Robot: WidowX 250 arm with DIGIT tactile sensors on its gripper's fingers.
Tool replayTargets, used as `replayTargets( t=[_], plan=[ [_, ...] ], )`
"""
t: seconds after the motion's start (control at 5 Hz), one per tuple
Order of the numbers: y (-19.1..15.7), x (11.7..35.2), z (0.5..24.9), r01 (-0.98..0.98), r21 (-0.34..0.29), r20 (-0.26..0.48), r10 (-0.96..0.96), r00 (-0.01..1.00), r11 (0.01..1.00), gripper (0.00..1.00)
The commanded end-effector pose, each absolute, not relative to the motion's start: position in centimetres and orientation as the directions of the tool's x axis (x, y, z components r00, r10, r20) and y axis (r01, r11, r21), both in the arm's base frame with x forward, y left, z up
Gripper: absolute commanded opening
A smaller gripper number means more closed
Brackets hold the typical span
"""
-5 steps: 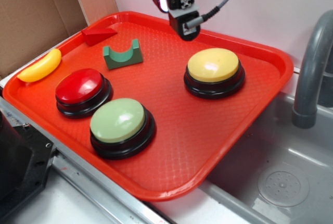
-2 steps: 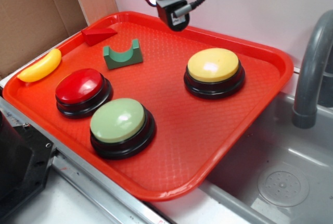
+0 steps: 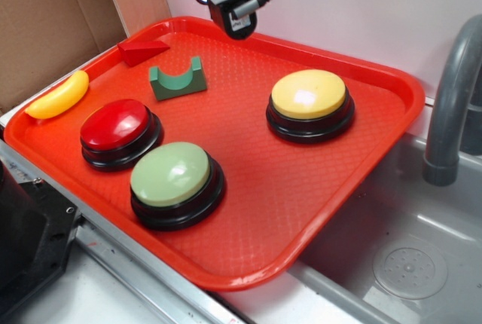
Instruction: Push the yellow button.
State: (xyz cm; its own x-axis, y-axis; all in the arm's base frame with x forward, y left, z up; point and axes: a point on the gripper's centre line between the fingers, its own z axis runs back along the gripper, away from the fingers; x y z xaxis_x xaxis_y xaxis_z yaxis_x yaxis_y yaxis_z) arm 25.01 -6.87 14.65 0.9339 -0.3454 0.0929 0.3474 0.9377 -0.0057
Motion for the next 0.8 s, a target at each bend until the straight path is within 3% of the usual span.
replayTargets(
  t=[0.0, 0.6],
  plan=[
    [-7.2, 24.2, 16.5, 0.345, -0.008, 0.149, -0.34, 0.929, 0.939, 1.0],
    [-7.1, 23.3, 17.9, 0.35, -0.008, 0.159, -0.344, 0.925, 0.937, 1.0]
  ],
)
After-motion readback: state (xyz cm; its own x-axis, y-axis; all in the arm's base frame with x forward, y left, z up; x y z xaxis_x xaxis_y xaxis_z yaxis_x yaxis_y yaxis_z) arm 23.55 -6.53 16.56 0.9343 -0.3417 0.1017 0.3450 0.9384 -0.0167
